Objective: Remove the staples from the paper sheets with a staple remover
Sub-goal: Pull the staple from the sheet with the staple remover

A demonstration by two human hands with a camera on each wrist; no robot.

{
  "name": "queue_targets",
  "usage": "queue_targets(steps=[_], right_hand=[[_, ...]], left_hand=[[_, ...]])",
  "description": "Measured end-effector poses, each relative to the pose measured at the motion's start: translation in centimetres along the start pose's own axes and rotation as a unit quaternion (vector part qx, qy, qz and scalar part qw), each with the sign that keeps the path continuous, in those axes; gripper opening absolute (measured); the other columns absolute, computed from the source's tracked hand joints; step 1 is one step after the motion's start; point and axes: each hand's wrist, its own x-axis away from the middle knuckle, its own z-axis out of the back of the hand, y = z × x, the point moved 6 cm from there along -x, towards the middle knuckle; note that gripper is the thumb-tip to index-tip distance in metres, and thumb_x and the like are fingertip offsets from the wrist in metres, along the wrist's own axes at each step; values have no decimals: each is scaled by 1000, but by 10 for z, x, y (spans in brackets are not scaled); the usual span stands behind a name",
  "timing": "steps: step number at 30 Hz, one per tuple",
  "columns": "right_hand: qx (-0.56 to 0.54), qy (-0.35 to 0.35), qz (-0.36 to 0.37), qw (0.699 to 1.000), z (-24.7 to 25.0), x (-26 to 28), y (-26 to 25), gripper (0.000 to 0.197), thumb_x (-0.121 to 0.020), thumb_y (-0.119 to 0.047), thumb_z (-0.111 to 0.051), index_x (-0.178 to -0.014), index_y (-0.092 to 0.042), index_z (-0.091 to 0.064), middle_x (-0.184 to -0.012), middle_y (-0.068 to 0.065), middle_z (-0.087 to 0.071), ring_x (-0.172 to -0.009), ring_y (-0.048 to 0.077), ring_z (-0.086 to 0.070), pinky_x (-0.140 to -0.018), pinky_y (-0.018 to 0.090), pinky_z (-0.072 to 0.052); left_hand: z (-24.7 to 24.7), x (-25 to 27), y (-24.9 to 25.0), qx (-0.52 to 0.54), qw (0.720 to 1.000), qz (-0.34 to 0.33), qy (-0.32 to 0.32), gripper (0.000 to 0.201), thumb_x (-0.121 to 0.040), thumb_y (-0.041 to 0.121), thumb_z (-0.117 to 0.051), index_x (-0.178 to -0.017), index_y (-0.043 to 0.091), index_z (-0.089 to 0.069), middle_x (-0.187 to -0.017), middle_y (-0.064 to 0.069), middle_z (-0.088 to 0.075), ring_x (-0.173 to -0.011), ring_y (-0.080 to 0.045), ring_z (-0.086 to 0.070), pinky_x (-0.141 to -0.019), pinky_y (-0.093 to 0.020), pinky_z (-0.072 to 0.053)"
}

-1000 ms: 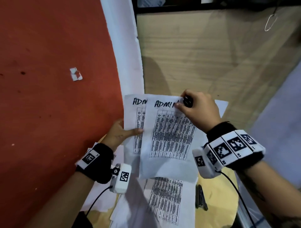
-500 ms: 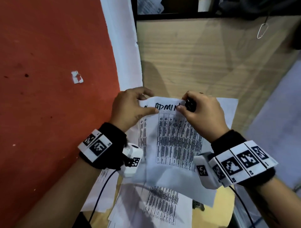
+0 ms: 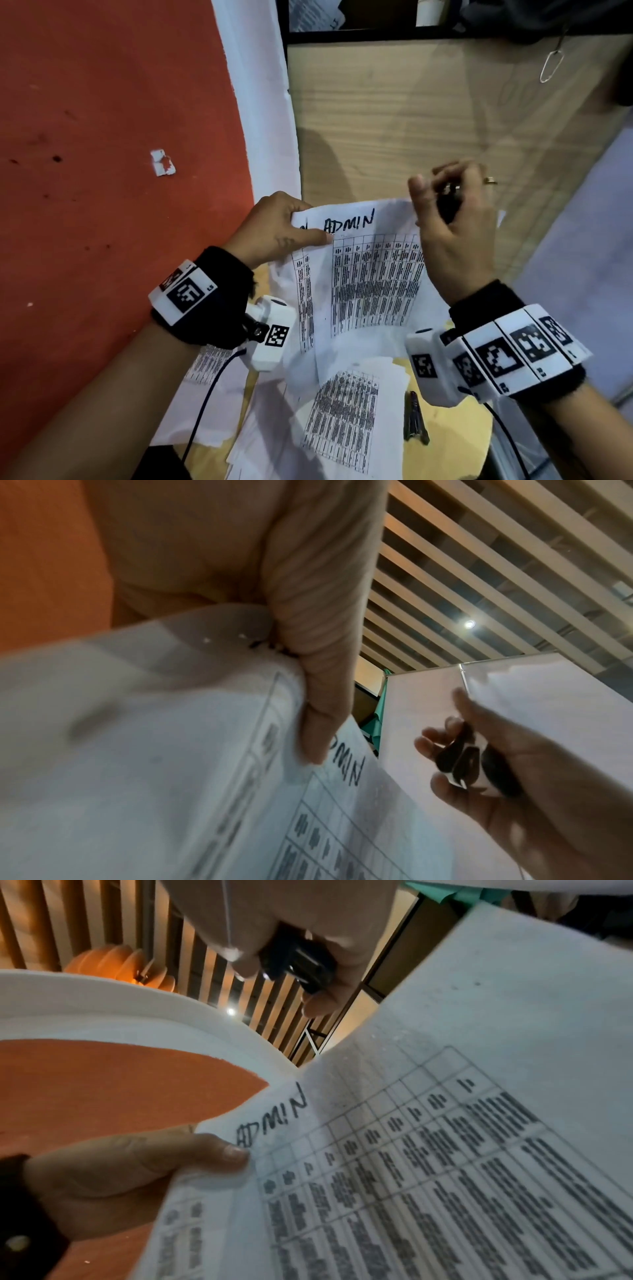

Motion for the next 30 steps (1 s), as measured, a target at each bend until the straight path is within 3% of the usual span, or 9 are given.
queue_targets(steps=[2, 4, 9, 13, 18, 22, 24, 27, 30], right_hand=[[-72, -5, -35, 997, -1, 5, -4, 24, -84, -58, -51, -85, -38, -39, -95, 6, -46, -88, 30, -51, -79, 48, -48], [-123, -90, -78, 985, -15, 17, -3, 26, -79, -55, -55, -87, -41, -35, -98, 6, -44, -92, 28, -49, -82, 55, -46], [-19, -287, -11, 958, -50, 47, -4, 33, -77, -15, -58, -95, -28, -34, -99, -15, -31, -95, 13, -40, -88, 27, -37], [-56, -239, 46, 968, -48, 43, -3, 41, -68, 3, -74, -103, -6, -55, -115, 1, -41, -101, -5, -48, -91, 8, -40], [1, -194, 151, 969, -45, 38, -14, 40, -68, -15, -78, -105, -5, -67, -121, 5, -50, -110, 18, -53, -95, 18, -42], [-3, -183, 171, 968, -46, 39, -15, 41, -71, -14, -77, -109, -3, -66, -113, 9, -63, -101, 19, -61, -91, 26, -48], [-4, -173, 183, 968, -44, 39, -17, 41, -72, -13, -77, -110, -2, -65, -113, 9, -65, -103, 19, -62, -89, 31, -50], [3, -156, 196, 968, -41, 39, -19, 39, -71, -11, -76, -107, -2, -67, -111, 9, -67, -101, 19, -63, -88, 32, -51], [12, -139, 208, 968, -40, 39, -21, 34, -71, -10, -77, -103, -2, -69, -108, 9, -68, -98, 16, -63, -87, 27, -51]], left_hand=[[0, -1, 0, -1, 1000, 3, -15, 29, -60, 38, -80, -72, 13, -72, -81, -23, -70, -63, -26, -64, -64, -34, -50], [0, 0, 0, 7, 999, 9, -31, 34, -61, 34, -80, -76, 5, -72, -84, -28, -68, -62, -19, -58, -62, -31, -45], [2, 2, 1, 33, 998, 21, -41, 37, -51, 40, -81, -71, 10, -73, -87, -25, -70, -68, -23, -65, -67, -36, -49], [5, 2, 4, 25, 999, 17, -45, 24, -57, 31, -80, -65, 11, -70, -81, -26, -70, -63, -17, -57, -64, -30, -42], [4, 3, 10, 36, 998, 8, -56, 48, -47, 45, -77, -68, 3, -69, -66, -19, -64, -58, -15, -51, -60, -28, -36], [5, 5, 19, 38, 997, 2, -70, 12, -56, 28, -81, -53, 26, -70, -51, 9, -55, -48, -2, -45, -48, -17, -33], [5, 7, 21, 40, 996, -6, -73, 21, -62, 17, -84, -51, 26, -70, -50, 9, -55, -48, -1, -46, -47, -16, -34], [5, 8, 22, 49, 996, 5, -71, 17, -54, 28, -84, -56, 17, -70, -60, -3, -58, -54, -8, -48, -53, -21, -35], [6, 8, 23, 50, 997, 8, -60, 11, -54, 27, -78, -54, 21, -70, -59, -2, -55, -50, -5, -45, -49, -18, -33]])
